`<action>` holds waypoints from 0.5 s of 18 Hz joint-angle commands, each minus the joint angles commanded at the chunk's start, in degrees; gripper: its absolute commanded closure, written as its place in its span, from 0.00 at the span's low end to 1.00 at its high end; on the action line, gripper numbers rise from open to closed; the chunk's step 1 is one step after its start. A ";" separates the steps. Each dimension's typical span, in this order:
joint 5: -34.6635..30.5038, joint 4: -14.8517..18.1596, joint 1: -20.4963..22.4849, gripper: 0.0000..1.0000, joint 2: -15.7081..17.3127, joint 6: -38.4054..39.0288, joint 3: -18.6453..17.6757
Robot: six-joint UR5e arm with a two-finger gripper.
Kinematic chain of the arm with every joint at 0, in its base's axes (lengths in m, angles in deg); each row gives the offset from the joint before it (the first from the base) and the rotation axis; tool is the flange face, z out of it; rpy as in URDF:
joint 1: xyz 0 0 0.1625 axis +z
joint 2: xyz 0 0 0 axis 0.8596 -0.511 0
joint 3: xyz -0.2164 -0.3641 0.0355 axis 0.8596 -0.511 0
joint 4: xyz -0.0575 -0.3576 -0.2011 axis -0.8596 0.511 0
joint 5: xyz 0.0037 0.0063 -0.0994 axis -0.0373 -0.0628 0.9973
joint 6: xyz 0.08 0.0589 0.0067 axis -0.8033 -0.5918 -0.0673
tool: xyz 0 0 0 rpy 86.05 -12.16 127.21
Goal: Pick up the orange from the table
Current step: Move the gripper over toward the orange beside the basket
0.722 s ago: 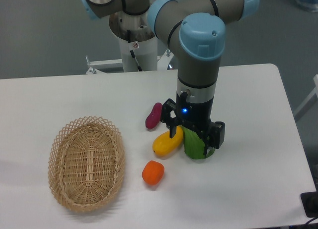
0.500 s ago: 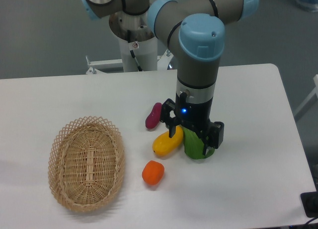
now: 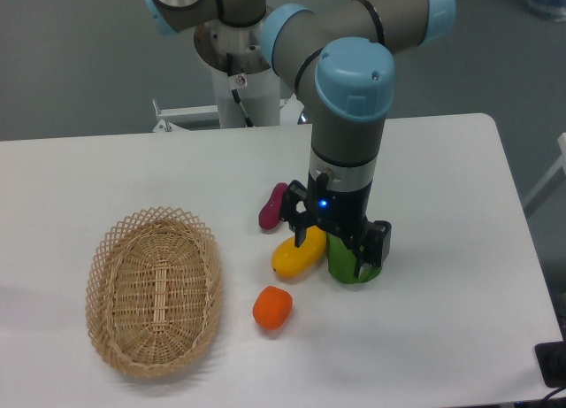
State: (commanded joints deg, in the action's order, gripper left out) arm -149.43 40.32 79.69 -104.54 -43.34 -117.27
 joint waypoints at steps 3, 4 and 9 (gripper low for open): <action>-0.26 -2.98 -1.49 0.00 -0.44 1.86 -3.34; -0.26 -4.12 -1.67 0.00 -0.79 2.47 -4.66; -1.66 -9.31 -2.99 0.00 -2.19 4.24 -9.15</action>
State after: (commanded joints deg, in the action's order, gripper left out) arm -151.09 31.01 76.70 -106.74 -39.10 -126.42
